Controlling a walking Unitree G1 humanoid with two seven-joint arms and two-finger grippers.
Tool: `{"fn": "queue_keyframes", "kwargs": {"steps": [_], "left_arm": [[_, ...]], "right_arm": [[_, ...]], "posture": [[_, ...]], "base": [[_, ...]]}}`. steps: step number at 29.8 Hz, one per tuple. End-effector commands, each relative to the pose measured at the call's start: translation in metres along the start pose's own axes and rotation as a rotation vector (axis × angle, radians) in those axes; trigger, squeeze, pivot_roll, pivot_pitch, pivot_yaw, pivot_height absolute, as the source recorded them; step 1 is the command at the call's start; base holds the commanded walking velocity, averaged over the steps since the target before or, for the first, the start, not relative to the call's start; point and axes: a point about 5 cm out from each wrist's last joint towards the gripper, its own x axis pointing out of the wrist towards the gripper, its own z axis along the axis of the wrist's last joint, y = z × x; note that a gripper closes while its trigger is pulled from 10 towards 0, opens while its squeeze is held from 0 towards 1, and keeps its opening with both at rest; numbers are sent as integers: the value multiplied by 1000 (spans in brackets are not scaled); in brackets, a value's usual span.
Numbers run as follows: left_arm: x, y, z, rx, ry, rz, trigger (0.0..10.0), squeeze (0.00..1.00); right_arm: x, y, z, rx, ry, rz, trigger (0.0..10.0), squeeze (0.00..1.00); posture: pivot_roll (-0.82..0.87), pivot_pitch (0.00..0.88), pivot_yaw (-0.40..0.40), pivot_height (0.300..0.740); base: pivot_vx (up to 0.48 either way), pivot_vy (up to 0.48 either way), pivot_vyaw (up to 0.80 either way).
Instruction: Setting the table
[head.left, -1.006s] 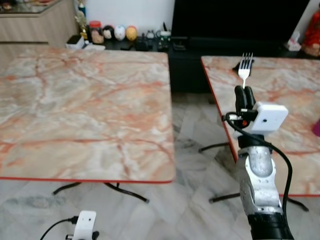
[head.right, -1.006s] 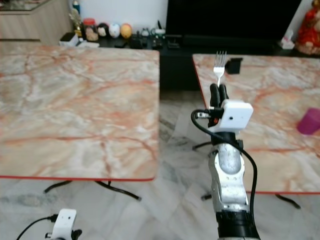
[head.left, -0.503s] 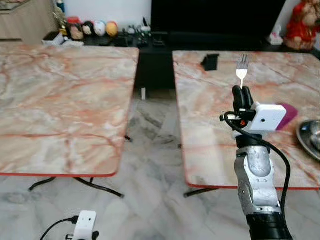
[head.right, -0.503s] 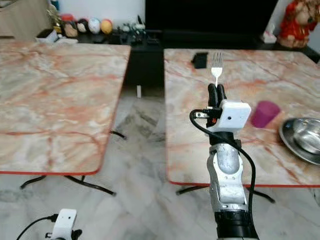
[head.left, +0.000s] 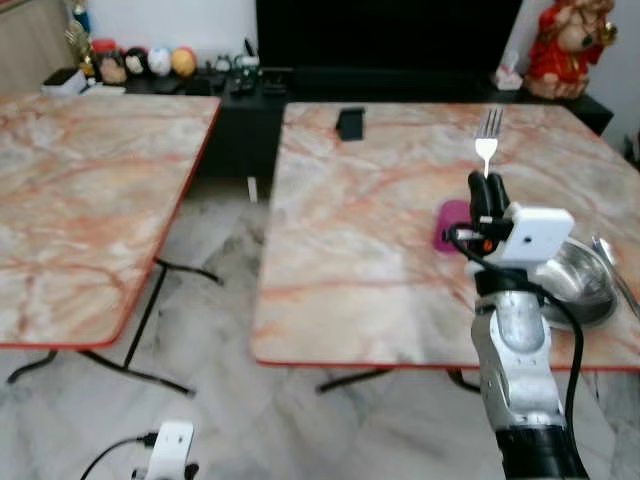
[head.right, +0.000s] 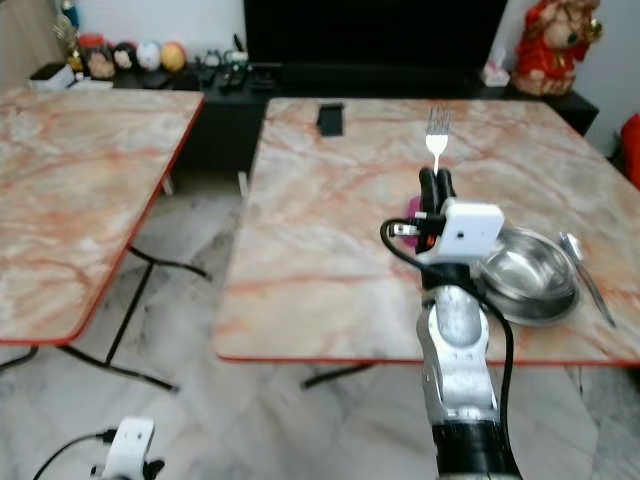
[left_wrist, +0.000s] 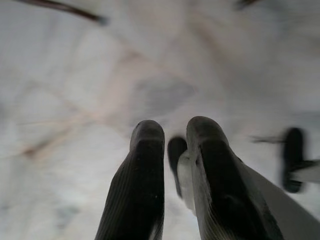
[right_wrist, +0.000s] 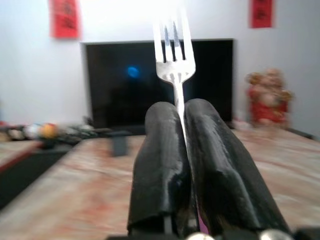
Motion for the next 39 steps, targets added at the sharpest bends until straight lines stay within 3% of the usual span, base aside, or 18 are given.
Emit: {"fn": "queue_keyframes", "kwargs": {"steps": [1, 17, 34, 39], "left_arm": [[0, 4, 0, 21, 0, 6, 10000, 0], [0, 4, 3, 29, -7, 10, 10000, 0], [0, 5, 2, 18, -7, 16, 10000, 0], [0, 5, 2, 20, -9, 17, 10000, 0]], "right_arm": [[5, 2, 8, 10, -36, 3, 10000, 0], [6, 0, 8, 5, -31, -5, 10000, 0], [7, -1, 8, 3, -25, -10, 10000, 0], [7, -1, 7, 2, -19, -10, 10000, 0]], "posture": [[-9, 0, -10, 740], [-9, 0, -12, 740], [-7, 0, -14, 740], [-8, 0, -14, 740]], "base": [[0, -480, 0], [0, -465, 0], [0, 0, 0], [0, -472, 0]]}}
